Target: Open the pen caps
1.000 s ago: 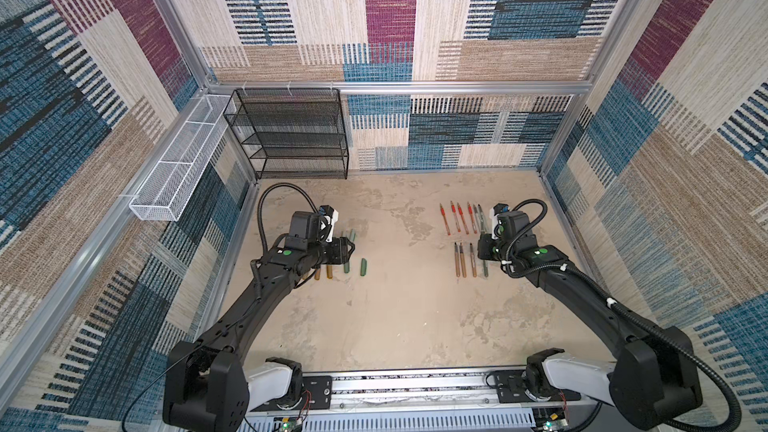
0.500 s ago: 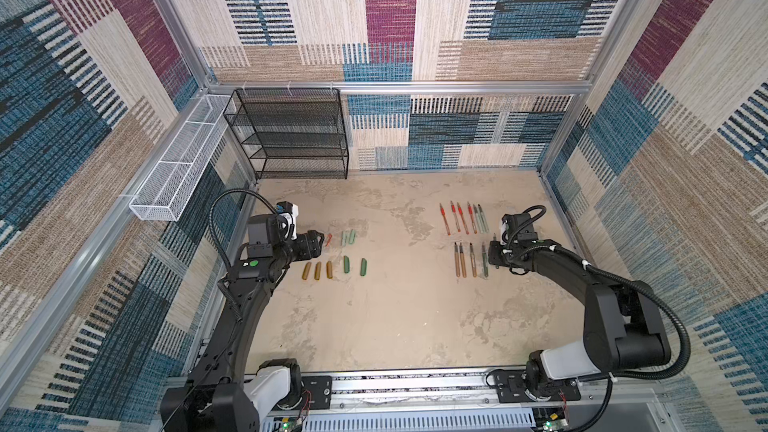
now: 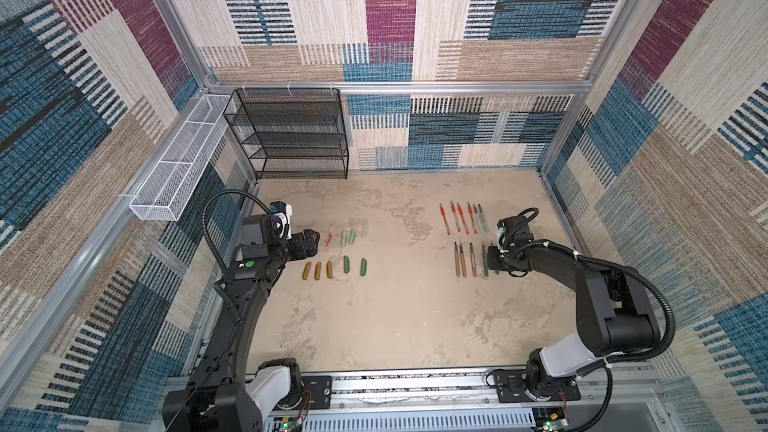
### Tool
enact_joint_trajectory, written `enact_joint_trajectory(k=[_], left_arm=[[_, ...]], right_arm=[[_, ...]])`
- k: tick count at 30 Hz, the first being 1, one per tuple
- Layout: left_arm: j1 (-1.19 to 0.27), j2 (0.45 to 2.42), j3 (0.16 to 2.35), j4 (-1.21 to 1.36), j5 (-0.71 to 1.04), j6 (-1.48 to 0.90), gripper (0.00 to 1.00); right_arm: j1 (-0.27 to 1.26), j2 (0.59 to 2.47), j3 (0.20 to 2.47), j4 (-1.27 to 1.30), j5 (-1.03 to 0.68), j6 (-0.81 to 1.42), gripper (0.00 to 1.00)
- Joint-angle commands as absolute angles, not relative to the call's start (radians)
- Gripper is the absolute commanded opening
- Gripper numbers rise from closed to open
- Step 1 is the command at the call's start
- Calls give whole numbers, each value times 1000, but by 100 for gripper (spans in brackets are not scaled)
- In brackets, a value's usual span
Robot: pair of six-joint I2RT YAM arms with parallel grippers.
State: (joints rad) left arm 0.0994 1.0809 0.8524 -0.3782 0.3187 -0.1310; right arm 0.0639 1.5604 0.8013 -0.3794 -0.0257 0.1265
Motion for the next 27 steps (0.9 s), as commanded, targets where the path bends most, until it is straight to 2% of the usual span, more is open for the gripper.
enact_joint_trajectory(k=[1, 5, 11, 18, 19, 20, 21, 27], left_arm=[[101, 1074, 844, -360, 310, -118, 86], [105, 1079, 854, -375, 298, -118, 86], [107, 1081, 849, -370, 298, -120, 86], [107, 1084, 865, -383, 283, -110, 87], [107, 1089, 875, -388, 277, -107, 87], [106, 1094, 880, -383, 270, -98, 97], [104, 1098, 880, -372, 262, -93, 99], [98, 1161, 883, -284, 208, -52, 99]], right_arm=[[62, 1573, 808, -349, -15, 121, 17], [63, 1576, 810, -357, -11, 123, 26], [62, 1553, 811, -354, -17, 123, 27], [63, 1440, 835, -355, -39, 129, 28], [62, 1420, 848, -359, -42, 129, 31], [63, 1394, 855, -349, -41, 128, 33], [63, 1373, 857, -333, -42, 125, 35], [62, 1318, 828, -161, -8, 106, 63]])
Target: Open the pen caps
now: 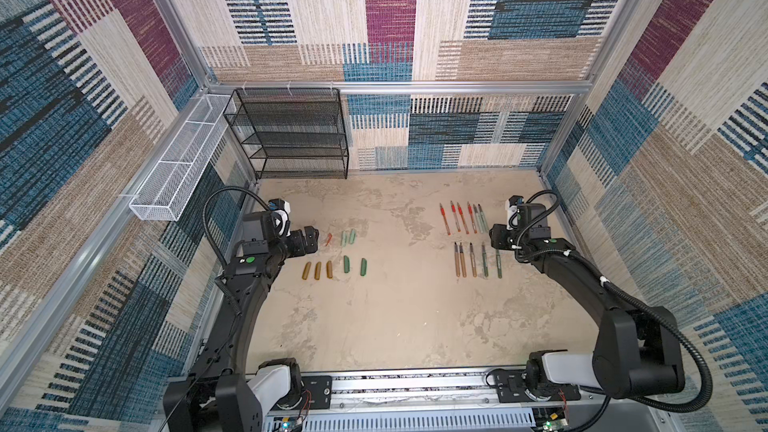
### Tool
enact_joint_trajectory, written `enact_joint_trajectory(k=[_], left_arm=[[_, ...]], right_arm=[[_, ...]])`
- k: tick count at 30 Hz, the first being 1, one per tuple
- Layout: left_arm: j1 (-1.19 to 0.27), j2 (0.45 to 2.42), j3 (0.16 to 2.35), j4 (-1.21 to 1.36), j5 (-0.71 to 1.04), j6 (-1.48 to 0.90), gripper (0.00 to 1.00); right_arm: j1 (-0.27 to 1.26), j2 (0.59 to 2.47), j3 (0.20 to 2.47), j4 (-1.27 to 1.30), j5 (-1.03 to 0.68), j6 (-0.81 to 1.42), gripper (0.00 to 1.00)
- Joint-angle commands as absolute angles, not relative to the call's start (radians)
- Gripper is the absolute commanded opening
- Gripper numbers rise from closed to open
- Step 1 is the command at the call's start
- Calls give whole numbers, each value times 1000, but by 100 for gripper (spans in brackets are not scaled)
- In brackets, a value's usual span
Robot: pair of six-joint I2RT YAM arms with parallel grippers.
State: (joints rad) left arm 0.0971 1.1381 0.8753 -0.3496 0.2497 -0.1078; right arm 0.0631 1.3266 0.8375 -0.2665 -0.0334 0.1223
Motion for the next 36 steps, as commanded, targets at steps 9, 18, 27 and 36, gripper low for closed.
enact_joint_trajectory(k=[9, 18, 27, 36], left_arm=[[98, 1230, 595, 202, 146, 114, 99], [97, 1331, 423, 570, 229, 88, 99], [95, 1427, 365, 818, 245, 20, 99], [72, 1500, 363, 866, 160, 17, 99]], right_arm=[[61, 1333, 665, 194, 198, 61, 100], [43, 1325, 409, 703, 138, -68, 100], [26, 1414, 317, 952, 80, -50, 100], [7, 1505, 249, 1195, 30, -16, 100]])
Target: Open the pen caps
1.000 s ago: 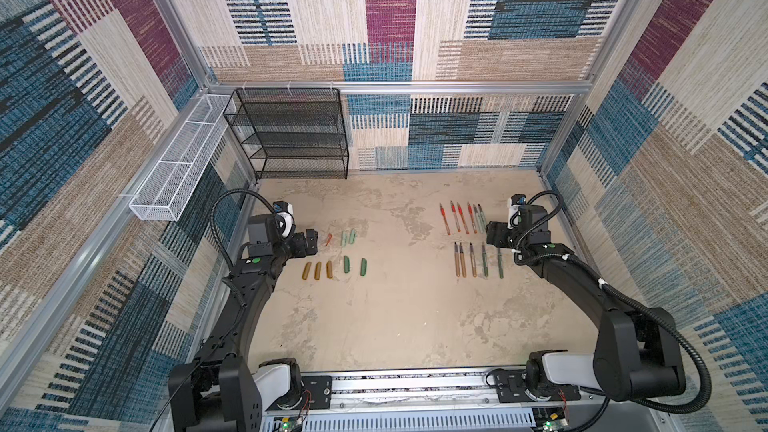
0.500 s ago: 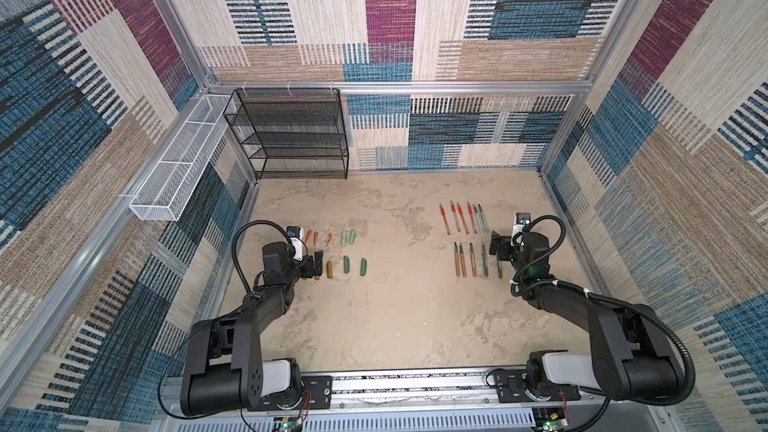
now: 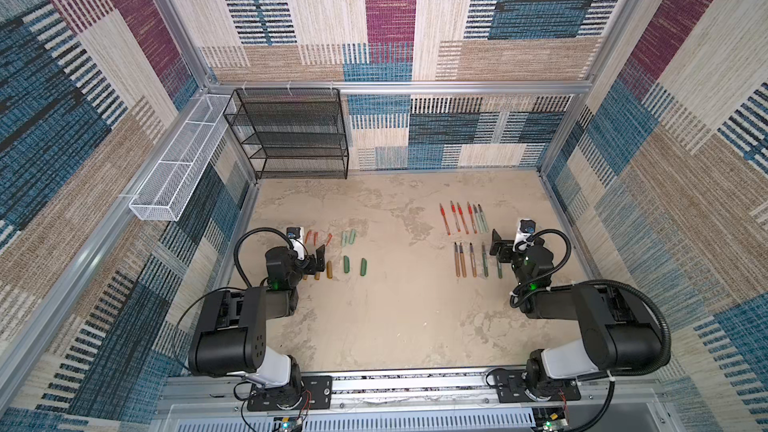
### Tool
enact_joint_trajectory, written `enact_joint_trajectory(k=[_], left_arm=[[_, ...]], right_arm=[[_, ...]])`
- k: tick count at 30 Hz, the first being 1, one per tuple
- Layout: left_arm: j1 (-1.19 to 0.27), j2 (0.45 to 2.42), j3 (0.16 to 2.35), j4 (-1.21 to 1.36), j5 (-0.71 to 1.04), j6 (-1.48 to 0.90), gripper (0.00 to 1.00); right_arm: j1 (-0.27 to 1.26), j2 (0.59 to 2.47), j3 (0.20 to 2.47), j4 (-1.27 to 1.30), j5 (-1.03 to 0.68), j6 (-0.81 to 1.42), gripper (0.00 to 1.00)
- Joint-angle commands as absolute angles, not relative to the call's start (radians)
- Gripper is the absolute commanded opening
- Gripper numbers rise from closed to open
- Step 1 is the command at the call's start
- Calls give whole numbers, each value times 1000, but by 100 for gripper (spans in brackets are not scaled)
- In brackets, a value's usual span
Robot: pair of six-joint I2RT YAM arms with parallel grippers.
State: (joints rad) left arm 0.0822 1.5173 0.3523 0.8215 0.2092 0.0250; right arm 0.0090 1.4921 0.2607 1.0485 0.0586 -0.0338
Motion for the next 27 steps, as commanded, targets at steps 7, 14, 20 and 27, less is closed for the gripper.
enact_joint_trajectory(k=[7, 14, 20, 27], left_arm=[[57, 1521, 438, 753, 10, -34, 99], [46, 1522, 443, 750, 5, -22, 99], [43, 1522, 445, 745, 2, -18, 99], [43, 1525, 444, 745, 0, -18, 99]], right_arm=[[-2, 1534, 209, 1282, 17, -10, 100], [-2, 1534, 205, 1295, 18, -12, 100], [-2, 1535, 204, 1295, 18, -12, 100], [-2, 1536, 205, 1295, 18, -12, 100]])
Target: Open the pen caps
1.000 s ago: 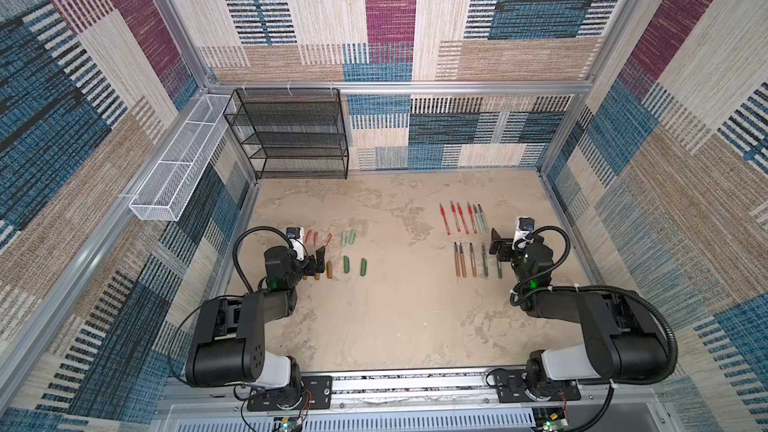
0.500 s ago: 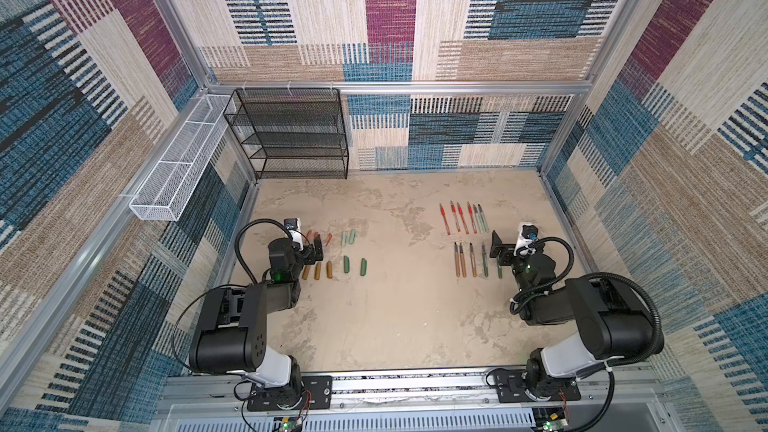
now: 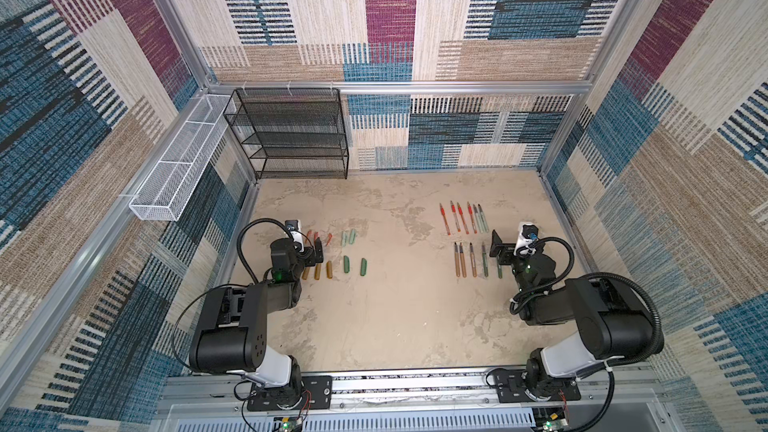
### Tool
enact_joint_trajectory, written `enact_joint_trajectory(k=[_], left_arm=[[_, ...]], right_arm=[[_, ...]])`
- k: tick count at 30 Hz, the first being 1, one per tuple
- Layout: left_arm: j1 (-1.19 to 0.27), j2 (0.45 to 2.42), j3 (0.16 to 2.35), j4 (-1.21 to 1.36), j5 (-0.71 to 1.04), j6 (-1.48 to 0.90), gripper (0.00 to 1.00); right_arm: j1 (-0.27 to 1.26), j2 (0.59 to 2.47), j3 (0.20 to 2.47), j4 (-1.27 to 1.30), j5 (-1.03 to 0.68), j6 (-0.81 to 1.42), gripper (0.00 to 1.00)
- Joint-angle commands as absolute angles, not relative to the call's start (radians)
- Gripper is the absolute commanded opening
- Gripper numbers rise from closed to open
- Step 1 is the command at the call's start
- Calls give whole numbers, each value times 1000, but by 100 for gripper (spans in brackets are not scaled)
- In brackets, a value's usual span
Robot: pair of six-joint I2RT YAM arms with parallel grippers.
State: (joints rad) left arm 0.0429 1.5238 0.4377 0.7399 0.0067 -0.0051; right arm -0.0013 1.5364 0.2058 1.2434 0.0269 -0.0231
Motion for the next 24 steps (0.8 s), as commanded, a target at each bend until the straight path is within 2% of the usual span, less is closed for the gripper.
enact_joint_trajectory(k=[1, 8, 14, 22, 24], left_arm=[[43, 1524, 444, 747, 0, -18, 100], [43, 1518, 435, 756, 23, -6, 99], [42, 1489, 255, 1059, 212, 67, 99], [41, 1528, 474, 695, 52, 7, 99], [37, 1528, 445, 752, 60, 13, 99]], right_arm=[[-2, 1535, 206, 1295, 18, -12, 100], [-2, 1536, 206, 1294, 18, -12, 100], [-2, 1535, 205, 1295, 18, -13, 100], [-2, 1535, 206, 1294, 18, -12, 100], [-2, 1535, 205, 1293, 18, -12, 100]])
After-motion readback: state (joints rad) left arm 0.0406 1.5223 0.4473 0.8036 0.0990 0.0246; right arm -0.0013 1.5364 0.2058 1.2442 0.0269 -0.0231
